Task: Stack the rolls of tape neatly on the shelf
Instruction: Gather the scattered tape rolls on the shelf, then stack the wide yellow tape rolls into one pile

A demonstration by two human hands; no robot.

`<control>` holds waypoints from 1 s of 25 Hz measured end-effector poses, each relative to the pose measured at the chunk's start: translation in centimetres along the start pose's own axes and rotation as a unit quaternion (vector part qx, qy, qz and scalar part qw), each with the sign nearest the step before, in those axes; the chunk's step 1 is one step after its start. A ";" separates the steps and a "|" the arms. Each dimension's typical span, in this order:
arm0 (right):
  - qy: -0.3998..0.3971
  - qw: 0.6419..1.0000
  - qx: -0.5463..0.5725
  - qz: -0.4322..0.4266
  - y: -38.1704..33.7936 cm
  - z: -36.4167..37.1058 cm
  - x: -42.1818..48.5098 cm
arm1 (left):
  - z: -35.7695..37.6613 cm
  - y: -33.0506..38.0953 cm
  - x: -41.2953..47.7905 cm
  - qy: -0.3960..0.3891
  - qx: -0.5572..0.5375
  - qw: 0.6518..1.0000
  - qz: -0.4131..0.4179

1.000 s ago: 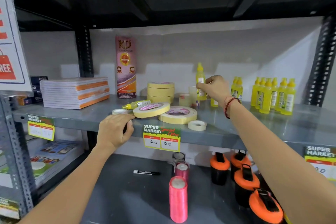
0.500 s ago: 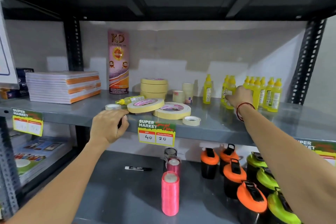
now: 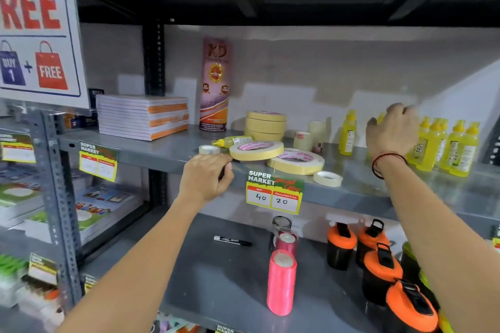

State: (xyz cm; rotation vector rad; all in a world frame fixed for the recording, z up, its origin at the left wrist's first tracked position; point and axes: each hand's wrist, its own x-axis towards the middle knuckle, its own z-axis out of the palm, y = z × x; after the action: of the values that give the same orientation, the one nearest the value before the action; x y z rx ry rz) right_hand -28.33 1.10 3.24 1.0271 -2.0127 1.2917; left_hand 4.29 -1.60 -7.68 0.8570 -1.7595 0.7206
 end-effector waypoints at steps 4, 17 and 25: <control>-0.128 0.954 0.136 -0.234 -9.1 1.3 -3.2 | -0.3 0.0 -0.1 -0.005 0.001 1.000 -0.003; -0.461 0.755 -0.131 -0.447 -20.5 10.9 -8.8 | -0.5 0.4 -0.1 -0.015 0.012 0.999 -0.026; -0.308 0.840 -0.082 -0.438 -20.4 10.9 -10.1 | -0.3 0.4 -0.1 -0.022 -0.001 0.999 -0.034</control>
State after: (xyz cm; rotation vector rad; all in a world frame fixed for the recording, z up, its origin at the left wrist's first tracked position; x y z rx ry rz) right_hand -6.20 -10.86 1.63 2.1171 -1.5940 0.2937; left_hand 4.14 -1.15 -7.72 0.9339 -1.7616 0.6604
